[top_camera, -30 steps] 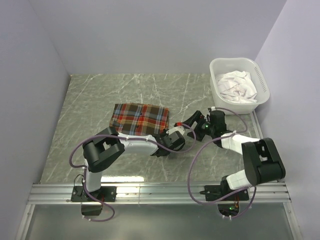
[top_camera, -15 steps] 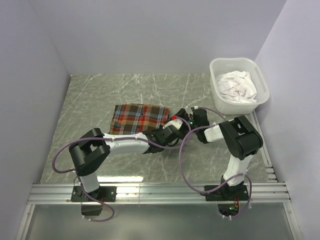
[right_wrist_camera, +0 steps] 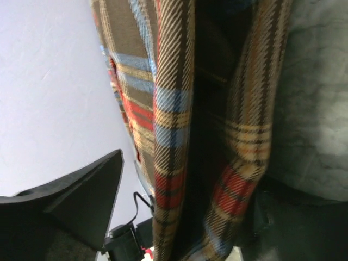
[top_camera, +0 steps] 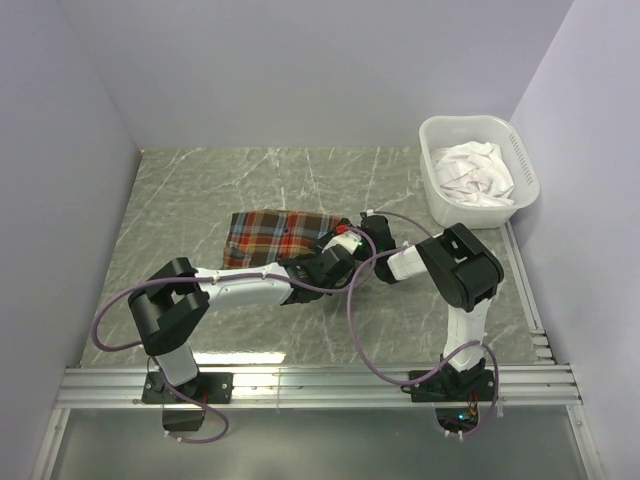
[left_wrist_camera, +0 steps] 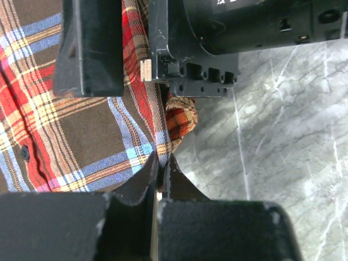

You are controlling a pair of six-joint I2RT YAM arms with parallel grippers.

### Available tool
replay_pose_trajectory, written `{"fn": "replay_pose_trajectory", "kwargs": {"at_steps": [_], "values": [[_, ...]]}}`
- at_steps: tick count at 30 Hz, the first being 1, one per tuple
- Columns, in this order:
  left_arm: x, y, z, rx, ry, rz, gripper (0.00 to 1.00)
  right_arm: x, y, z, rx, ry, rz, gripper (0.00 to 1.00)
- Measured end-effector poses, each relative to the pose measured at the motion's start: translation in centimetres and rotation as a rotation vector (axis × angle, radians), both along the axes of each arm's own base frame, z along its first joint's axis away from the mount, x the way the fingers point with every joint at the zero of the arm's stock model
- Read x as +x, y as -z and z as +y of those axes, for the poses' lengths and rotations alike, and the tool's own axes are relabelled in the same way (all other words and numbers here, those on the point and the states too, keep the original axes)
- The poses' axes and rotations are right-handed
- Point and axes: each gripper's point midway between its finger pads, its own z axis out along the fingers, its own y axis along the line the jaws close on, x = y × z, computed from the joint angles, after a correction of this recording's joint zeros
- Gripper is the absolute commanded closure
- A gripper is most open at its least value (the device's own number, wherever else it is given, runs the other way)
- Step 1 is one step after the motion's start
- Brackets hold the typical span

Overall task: Fold and stack the long sleeve shirts
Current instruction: Fold the shirt

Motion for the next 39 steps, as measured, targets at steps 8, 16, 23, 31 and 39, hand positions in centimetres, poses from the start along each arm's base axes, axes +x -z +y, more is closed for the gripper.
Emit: {"fn": "replay_pose_trajectory", "kwargs": {"at_steps": [8,16,23,31,39], "values": [[-0.9,0.2,-0.7,-0.066,-0.027,0.066,0.71,0.1,1.1,-0.5,-0.05,0.012,-0.003,0.94],[-2.7,-3.8,-2.5,-0.267,-0.025,0.142,0.13,0.5,2.3,-2.4,-0.128,-0.014,-0.009,1.0],[-1.0,-11.6,-0.1,-0.399,-0.101,0.074,0.06,2.2,1.3,-6.0,-0.282,-0.091,-0.066,1.0],[6.3,-13.5,13.6,-0.406,-0.457,-0.006,0.06,5.0,-1.5,-10.5,-0.567,-0.225,-0.138,1.0],[6.4,-11.1,21.4,-0.361,-0.612,0.025,0.06,9.7,-11.7,-16.6,-0.96,-0.223,-0.274,1.0]]}}
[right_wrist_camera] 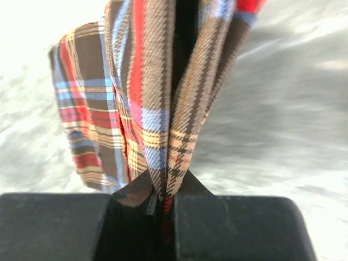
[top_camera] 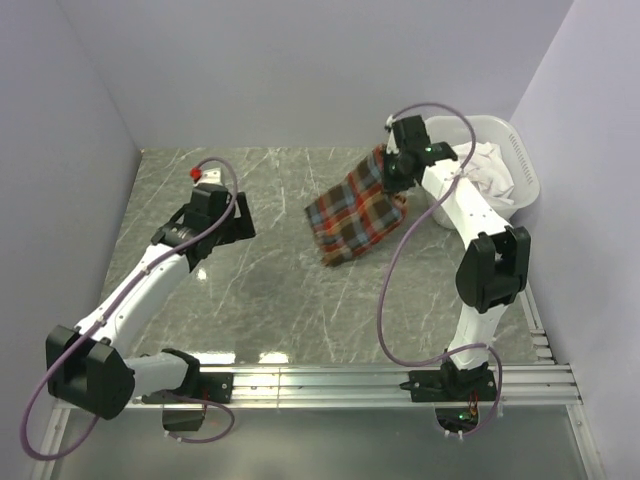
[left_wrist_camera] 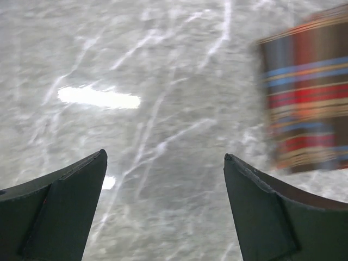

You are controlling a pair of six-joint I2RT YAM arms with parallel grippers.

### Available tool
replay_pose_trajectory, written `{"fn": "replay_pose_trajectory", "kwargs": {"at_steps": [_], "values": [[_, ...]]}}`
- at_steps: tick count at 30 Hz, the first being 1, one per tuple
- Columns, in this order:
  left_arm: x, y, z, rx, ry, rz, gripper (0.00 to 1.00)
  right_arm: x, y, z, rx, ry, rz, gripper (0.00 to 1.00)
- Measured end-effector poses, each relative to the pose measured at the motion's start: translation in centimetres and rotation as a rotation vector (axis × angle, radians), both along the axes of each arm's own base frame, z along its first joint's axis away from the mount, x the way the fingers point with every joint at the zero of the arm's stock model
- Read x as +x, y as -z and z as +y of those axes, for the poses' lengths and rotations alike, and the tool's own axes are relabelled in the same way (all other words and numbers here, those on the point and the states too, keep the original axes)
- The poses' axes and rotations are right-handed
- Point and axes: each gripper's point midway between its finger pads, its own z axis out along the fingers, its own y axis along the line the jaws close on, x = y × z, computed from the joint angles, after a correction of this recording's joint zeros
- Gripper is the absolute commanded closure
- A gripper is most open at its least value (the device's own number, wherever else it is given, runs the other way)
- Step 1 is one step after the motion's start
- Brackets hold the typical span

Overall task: Fold and stack the long sleeve shirts
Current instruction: Fold the shirt

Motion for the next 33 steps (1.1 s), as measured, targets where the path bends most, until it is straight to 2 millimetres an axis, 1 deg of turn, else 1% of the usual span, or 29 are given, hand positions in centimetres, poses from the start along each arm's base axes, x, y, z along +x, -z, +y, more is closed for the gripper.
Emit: {"fn": "replay_pose_trajectory", "kwargs": {"at_steps": [3,6,7,9,10,12,13,15,17,18,19,20,21,22,24,26,28,30,32,33], "values": [[-0.3,0.8,1.9,-0.01,-0.04,0.006,0.06,1.3,-4.2,-2.7,-0.165,0.045,-0.098,1.0],[-0.5,1.6,3.0,-0.02,-0.065,0.028,0.06,1.7,-7.7,-4.9,-0.345,0.076,-0.179,1.0],[-0.5,1.8,3.2,-0.02,-0.07,0.034,0.06,1.7,-8.9,-5.2,-0.408,0.071,-0.206,1.0],[-0.6,1.9,3.4,-0.022,-0.074,0.037,0.06,1.5,-10.7,-4.9,-0.544,0.048,-0.256,1.0],[-0.6,2.0,3.5,-0.022,-0.078,0.038,0.06,1.4,-11.3,-4.3,-0.605,0.026,-0.277,1.0],[-0.6,2.0,3.7,-0.022,-0.083,0.038,0.06,1.3,-11.4,-2.9,-0.705,-0.025,-0.295,1.0],[-0.6,2.0,3.9,-0.023,-0.088,0.035,0.06,1.3,-11.0,-1.9,-0.754,-0.057,-0.293,1.0],[-0.7,1.8,4.3,-0.026,-0.102,0.029,0.06,1.7,-9.3,0.6,-0.827,-0.123,-0.283,1.0],[-0.6,1.7,4.8,-0.029,-0.119,0.024,0.06,2.1,-6.6,3.0,-0.876,-0.188,-0.258,1.0],[-0.6,1.6,5.2,-0.03,-0.131,0.023,0.06,2.1,-4.7,4.4,-0.898,-0.227,-0.237,1.0],[-0.5,1.6,5.5,-0.033,-0.143,0.021,0.06,2.0,-2.3,5.9,-0.921,-0.272,-0.21,1.0],[-0.5,1.6,5.8,-0.035,-0.152,0.021,0.06,1.8,-0.4,6.9,-0.938,-0.306,-0.189,1.0],[-0.5,1.6,6.0,-0.036,-0.162,0.022,0.06,1.5,2.0,8.0,-0.959,-0.348,-0.16,1.0],[-0.5,1.7,6.3,-0.039,-0.172,0.023,0.06,0.9,4.5,9.4,-0.982,-0.395,-0.133,1.0],[-0.5,1.7,6.6,-0.041,-0.184,0.021,0.06,-0.4,8.4,11.2,-1.02,-0.47,-0.087,1.0],[-0.6,1.4,6.7,-0.046,-0.192,0.009,0.06,-2.0,11.5,12.6,-1.056,-0.54,-0.051,1.0],[-0.6,0.9,6.9,-0.051,-0.2,-0.006,0.06,-3.8,13.2,14.0,-1.086,-0.602,-0.04,0.99],[-0.6,0.5,7.1,-0.055,-0.206,-0.021,0.07,-5.2,13.4,15.4,-1.096,-0.638,-0.056,0.96],[-0.6,0.2,7.4,-0.057,-0.214,-0.033,0.07,-6.0,13.3,16.8,-1.09,-0.653,-0.083,0.93],[-0.5,0.1,7.4,-0.059,-0.216,-0.038,0.07,-6.5,13.2,17.5,-1.085,-0.661,-0.098,0.9]]}}
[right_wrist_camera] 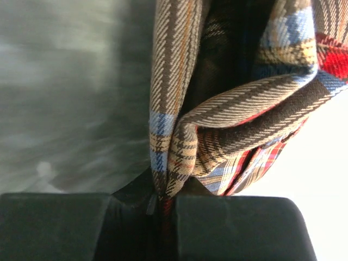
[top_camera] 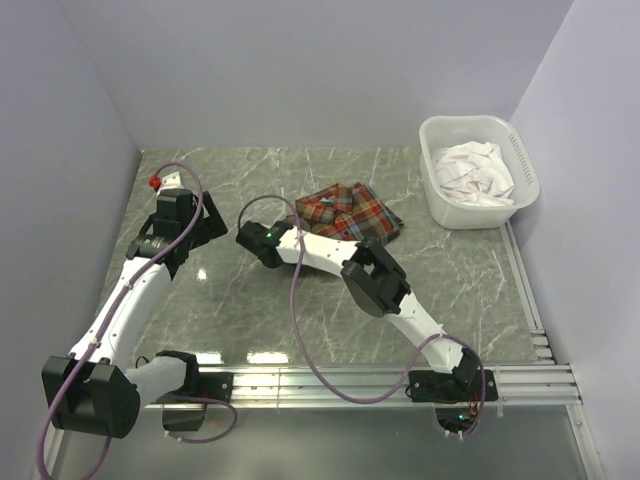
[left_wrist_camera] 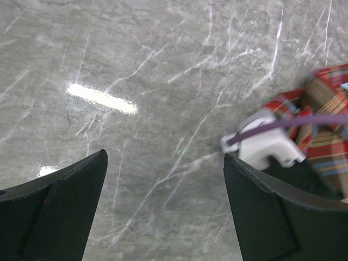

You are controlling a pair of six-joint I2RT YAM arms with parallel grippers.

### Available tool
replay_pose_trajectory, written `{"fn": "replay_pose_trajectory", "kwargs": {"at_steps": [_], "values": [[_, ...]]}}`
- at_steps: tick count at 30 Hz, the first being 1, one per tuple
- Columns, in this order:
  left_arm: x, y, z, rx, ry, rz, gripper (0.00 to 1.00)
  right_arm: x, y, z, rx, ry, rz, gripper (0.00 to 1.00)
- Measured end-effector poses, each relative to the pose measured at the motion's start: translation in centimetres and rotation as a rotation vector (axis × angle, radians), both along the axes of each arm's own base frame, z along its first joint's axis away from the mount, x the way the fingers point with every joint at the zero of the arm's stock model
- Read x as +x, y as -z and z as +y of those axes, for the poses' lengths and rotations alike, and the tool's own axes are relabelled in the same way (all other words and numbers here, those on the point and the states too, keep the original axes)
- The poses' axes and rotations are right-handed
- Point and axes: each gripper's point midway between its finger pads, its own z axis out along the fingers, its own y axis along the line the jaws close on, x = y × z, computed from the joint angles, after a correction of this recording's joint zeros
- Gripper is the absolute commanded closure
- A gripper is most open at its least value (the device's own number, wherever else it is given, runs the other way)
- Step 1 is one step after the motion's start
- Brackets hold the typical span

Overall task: Fold and stack the long sleeve shirts
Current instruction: Fold the shirt

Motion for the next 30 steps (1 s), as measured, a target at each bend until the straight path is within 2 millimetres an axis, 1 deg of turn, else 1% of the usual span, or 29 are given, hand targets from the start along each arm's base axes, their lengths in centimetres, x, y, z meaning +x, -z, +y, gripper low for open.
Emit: {"fn": "replay_pose_trajectory", "kwargs": {"at_steps": [1,2,3,6,9,13,15,17,19,22,25,26,27,30], "values": [[0.0,-0.1,0.1,0.0,-0.004,-0.004,0.06,-0.4,0.0,0.5,0.002,-0.01,-0.001,0.87],[0.0,-0.1,0.2,-0.001,-0.008,-0.007,0.06,-0.8,0.0,0.9,0.004,-0.02,-0.003,0.8],[0.0,-0.2,0.3,-0.001,-0.011,-0.009,0.06,-1.2,0.0,1.4,0.009,-0.028,-0.005,0.69],[0.0,-0.2,0.5,-0.003,-0.021,-0.011,0.06,-2.3,0.0,2.6,0.022,-0.048,-0.008,0.54],[-0.1,-0.3,0.8,-0.011,-0.038,-0.017,0.06,-3.3,0.0,3.6,0.029,-0.07,-0.009,0.48],[0.0,-0.9,1.5,-0.026,-0.065,-0.043,0.06,-4.4,-0.2,4.6,0.063,-0.092,0.009,0.46],[0.2,-1.1,1.8,-0.037,-0.079,-0.053,0.06,-5.7,-0.5,5.4,0.122,-0.103,0.054,0.46],[0.3,-1.1,2.0,-0.053,-0.092,-0.054,0.06,-6.9,-1.2,5.9,0.187,-0.11,0.09,0.46],[0.3,-1.2,2.0,-0.072,-0.101,-0.055,0.06,-8.1,-3.0,5.7,0.259,-0.109,0.116,0.47],[0.4,-1.6,1.8,-0.093,-0.108,-0.052,0.07,-9.3,-6.6,5.4,0.4,-0.095,0.129,0.5],[1.0,-2.2,1.5,-0.121,-0.107,-0.064,0.09,-9.5,-9.4,4.1,0.542,-0.048,0.131,0.52],[1.1,-2.3,1.1,-0.138,-0.098,-0.065,0.1,-9.3,-9.9,3.5,0.588,-0.018,0.136,0.54],[1.2,-2.2,0.8,-0.156,-0.09,-0.063,0.11,-9.1,-10.2,2.8,0.634,0.014,0.14,0.55],[1.8,-1.5,-0.6,-0.221,-0.054,-0.042,0.14,-8.1,-9.5,0.7,0.778,0.136,0.184,0.57]]}}
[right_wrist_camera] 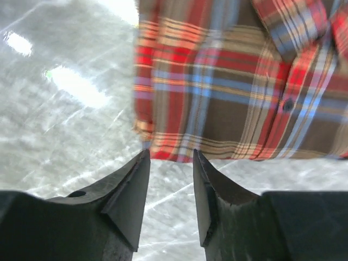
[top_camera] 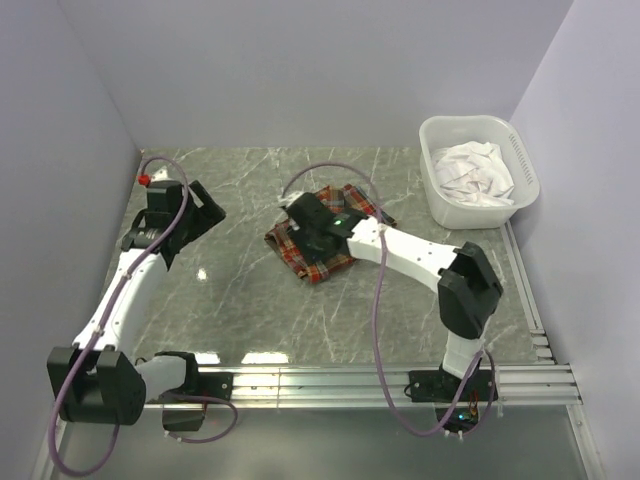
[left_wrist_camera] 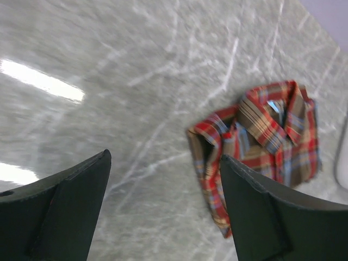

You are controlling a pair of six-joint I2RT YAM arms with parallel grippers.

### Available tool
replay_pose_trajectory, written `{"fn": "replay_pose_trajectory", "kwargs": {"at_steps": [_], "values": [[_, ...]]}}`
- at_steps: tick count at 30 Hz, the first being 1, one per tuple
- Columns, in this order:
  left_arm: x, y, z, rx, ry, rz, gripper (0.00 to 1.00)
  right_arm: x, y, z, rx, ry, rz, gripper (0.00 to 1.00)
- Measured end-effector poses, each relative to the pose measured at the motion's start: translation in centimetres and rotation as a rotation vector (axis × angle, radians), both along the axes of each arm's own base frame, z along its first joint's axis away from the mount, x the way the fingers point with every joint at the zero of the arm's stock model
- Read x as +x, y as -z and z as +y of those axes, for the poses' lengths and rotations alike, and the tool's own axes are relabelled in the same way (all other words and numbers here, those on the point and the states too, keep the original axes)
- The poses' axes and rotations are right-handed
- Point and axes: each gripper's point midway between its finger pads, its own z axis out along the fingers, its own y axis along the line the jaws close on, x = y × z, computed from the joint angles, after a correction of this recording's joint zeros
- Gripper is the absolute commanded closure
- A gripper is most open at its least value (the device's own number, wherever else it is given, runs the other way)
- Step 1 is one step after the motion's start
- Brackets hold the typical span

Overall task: Fold and stack the long sleeve shirts
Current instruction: Fold the shirt

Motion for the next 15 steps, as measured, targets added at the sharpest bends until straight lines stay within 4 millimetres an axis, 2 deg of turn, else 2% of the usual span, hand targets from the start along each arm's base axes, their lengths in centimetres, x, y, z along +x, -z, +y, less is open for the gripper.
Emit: {"fn": "replay_pose_trajectory", "kwargs": {"at_steps": [3,6,10,15], "values": [[0.9,1.6,-1.8,-0.064,0.048,0.04,0.16,0.9,1.7,-1.8,0.104,0.103,0.085,0.58],[1.6,4.3,-4.5,-0.122,0.105,0.118,0.17,0.9,3.2,-2.6,0.195,0.165,0.178,0.59],[1.9,7.1,-8.0,-0.16,0.17,0.211,0.19,0.6,2.8,-1.1,0.301,0.177,0.234,0.59],[3.8,7.3,-11.5,-0.176,0.22,0.21,0.23,0.8,1.8,0.9,0.401,0.167,0.247,0.58]]}}
